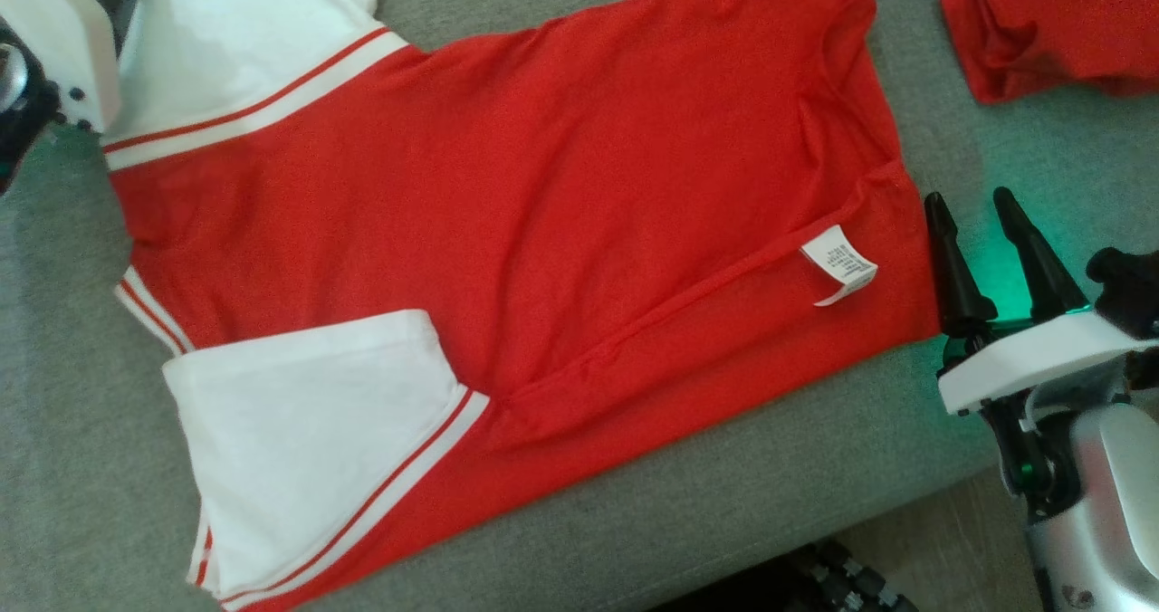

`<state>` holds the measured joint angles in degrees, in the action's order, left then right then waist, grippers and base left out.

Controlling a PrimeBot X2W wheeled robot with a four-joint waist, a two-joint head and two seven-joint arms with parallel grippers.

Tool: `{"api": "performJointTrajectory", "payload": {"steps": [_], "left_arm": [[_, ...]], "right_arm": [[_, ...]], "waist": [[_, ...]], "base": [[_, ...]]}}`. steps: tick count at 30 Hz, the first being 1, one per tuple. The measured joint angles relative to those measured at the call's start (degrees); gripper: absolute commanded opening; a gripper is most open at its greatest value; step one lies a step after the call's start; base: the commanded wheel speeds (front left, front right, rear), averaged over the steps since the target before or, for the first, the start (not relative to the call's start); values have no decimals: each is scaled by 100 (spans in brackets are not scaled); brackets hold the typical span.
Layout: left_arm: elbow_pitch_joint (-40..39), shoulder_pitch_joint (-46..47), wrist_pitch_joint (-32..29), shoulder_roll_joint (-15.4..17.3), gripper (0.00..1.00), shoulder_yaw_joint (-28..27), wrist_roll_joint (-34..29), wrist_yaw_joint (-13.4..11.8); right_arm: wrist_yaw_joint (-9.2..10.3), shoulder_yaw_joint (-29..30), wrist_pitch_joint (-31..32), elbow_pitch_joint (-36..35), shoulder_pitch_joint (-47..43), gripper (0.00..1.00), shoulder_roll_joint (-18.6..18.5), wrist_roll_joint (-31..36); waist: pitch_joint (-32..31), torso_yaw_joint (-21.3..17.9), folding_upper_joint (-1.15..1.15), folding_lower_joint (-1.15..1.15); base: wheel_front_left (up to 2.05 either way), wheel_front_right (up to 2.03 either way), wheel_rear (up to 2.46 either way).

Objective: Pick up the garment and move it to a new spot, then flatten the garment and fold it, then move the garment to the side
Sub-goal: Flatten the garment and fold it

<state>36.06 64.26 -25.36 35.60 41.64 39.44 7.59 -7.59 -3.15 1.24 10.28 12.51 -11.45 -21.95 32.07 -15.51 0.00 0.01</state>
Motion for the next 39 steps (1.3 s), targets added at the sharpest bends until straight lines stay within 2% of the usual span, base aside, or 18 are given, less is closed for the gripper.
{"api": "performJointTrajectory", "payload": {"steps": [6,11,12,13,14,15,21,29,34,39], "left_arm": [[182,169,83,2,100,174,143,0],[35,208,96,9,100,548,478,-1],[1,232,75,11,88,637,532,-1],[-37,243,71,16,49,697,595,-1],[-94,243,73,23,20,775,647,-1],[-149,243,74,29,0,862,687,-1],[-355,328,235,218,0,1304,798,-1],[-481,492,990,307,0,1864,847,0],[-503,721,1215,272,0,2180,961,0],[-547,917,1424,115,0,2441,1007,0]], "right_arm": [[0,-23,-71,82,100,100,0,-33],[0,-15,-76,121,109,100,-7,-33],[0,-10,-75,121,112,100,-8,-33],[0,-9,-75,121,120,100,-8,-33],[0,-10,-75,120,128,100,-8,-33],[0,-9,-75,120,138,100,-8,-33],[0,23,-75,98,221,100,-8,-32],[0,30,151,-81,270,100,-138,-110],[0,-247,1006,-66,1016,100,-508,-483],[0,-376,2195,461,2249,100,-836,-1132]], "waist": [[72,-93,0,0],[54,-75,0,-1],[51,-70,0,-1],[48,-65,0,-1],[45,-61,0,-1],[42,-58,0,-1],[0,-18,0,-1],[-240,133,0,-1],[-358,309,0,-1],[-353,522,0,-1]], "base": [[0,0,0],[0,0,0],[0,0,0],[0,0,0],[0,0,0],[0,0,0],[0,0,0],[0,0,0],[0,0,0],[0,0,0]]}}
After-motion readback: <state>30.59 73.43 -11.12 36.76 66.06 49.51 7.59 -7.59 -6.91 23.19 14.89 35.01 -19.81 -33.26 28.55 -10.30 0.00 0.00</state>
